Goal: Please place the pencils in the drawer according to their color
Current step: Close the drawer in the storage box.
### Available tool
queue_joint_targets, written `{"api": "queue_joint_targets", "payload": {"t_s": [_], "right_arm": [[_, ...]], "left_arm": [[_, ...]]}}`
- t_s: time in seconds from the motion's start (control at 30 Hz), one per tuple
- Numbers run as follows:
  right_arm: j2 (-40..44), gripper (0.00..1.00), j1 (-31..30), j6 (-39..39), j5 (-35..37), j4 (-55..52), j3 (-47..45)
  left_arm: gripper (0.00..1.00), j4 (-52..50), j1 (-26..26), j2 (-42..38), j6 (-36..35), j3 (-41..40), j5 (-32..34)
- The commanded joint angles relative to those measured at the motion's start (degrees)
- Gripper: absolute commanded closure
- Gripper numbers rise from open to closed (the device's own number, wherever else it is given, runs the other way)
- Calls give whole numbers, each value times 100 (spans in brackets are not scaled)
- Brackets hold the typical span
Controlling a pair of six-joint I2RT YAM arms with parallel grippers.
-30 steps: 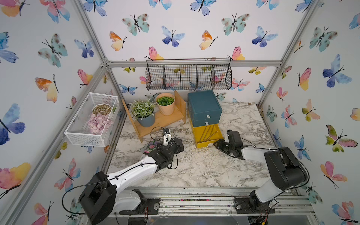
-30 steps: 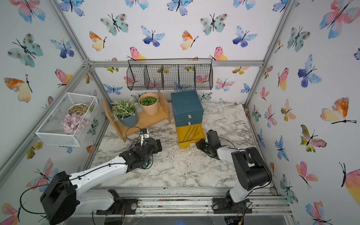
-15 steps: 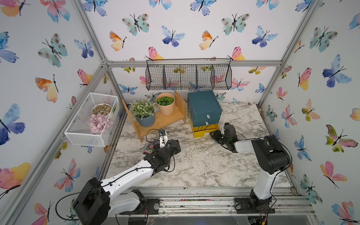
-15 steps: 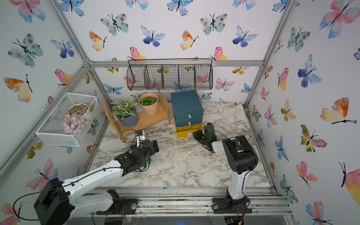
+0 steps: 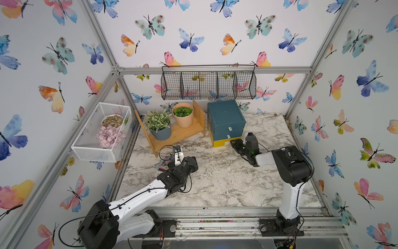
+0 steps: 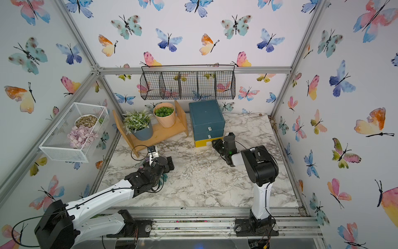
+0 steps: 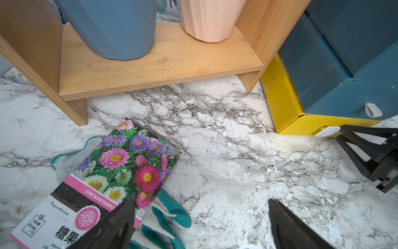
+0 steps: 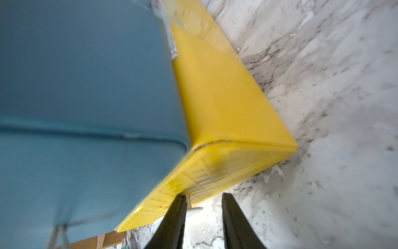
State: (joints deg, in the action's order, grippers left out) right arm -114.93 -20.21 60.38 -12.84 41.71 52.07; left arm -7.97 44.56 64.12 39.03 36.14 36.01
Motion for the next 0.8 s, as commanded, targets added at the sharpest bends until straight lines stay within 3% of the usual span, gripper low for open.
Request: {"api": "queue_joint_targets", "payload": {"t_s": [0.0,0.2,0.4,0.57,0.77], "right_arm": [[-121,66,-18,158,179,345,136],[54,58,-18,21,215,182,27],[1055,44,-18,-679,519,-753,-584],[2331,21,-18,-1686,1627,-2116,-929],[3476,2,-10,-2862,3133,-3046,-1056]], "left_arm": [[2,-43,-43,-109,-27,-72,305],[2,127,-83,-242,-396,-176,502],[2,1089,-410,-857,-1662,-673,544],[2,2650,-973,-1728,-2741,-1526,178],[2,4291,-1995,-2110,-3191,-2441,-220]]}}
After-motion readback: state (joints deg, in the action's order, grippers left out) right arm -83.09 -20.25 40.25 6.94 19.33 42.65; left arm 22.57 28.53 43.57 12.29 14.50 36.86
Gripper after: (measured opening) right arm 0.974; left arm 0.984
